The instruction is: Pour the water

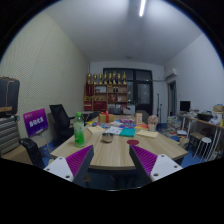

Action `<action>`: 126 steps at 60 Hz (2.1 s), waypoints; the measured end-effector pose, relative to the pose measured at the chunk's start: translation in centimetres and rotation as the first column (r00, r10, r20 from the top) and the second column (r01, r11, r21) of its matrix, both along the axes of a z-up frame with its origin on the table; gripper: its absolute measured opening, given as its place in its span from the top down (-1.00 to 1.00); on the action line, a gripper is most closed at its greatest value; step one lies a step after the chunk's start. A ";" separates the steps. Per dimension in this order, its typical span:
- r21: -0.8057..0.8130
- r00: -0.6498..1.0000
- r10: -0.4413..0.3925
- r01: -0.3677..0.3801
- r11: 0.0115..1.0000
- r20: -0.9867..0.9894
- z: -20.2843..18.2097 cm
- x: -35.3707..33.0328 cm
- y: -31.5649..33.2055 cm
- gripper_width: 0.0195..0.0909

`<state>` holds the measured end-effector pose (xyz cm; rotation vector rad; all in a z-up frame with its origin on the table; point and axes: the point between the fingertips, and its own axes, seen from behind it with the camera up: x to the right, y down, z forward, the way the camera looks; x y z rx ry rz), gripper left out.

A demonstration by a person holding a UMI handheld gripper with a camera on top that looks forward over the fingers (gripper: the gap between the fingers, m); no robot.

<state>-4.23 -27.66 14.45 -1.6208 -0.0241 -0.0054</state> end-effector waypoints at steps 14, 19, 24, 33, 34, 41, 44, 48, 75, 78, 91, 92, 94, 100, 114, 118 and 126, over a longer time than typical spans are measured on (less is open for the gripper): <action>-0.007 1.000 0.000 0.000 1.000 -0.014 -0.4 0.1 1.4 -0.77; 0.005 1.000 0.015 -0.015 1.000 0.000 -0.2 -1.2 2.7 -0.77; 0.019 0.998 0.053 -0.053 0.998 0.020 0.1 -3.7 4.8 -0.77; 0.026 0.990 0.138 -0.138 0.990 0.018 0.1 -11.0 11.6 -0.77; 0.034 0.989 0.145 -0.145 0.989 0.018 0.0 -11.5 12.3 -0.77; 0.020 0.989 0.149 -0.149 0.989 0.015 -0.5 -16.7 18.9 -0.77; 0.022 0.988 0.152 -0.152 0.988 0.010 -0.6 -18.0 21.1 -0.77; 0.019 0.990 0.141 -0.141 0.990 0.024 -0.7 -19.5 24.2 -0.77; 0.021 0.998 -0.050 0.051 0.998 -0.043 -2.7 -19.8 36.5 0.10; 0.043 0.998 -0.051 0.053 0.998 -0.044 -2.7 -19.6 36.5 0.14; 0.035 1.000 0.012 -0.012 0.999 -0.021 -2.6 -20.1 37.4 0.27; 0.034 1.000 0.020 -0.020 0.999 -0.016 -2.6 -20.2 37.5 0.30; 0.025 0.999 0.043 -0.043 0.999 -0.013 -2.7 -20.7 37.7 0.34; 0.008 0.988 0.123 -0.123 0.992 -0.092 -1.5 -21.9 38.8 0.34; 0.073 0.553 0.179 -0.208 0.975 -0.814 3.8 -17.8 41.9 0.34; 0.062 0.262 0.124 -0.231 0.971 -0.957 3.5 -17.0 41.6 0.34; 0.067 -0.212 0.015 -0.241 0.968 -0.977 1.6 -14.8 42.2 0.34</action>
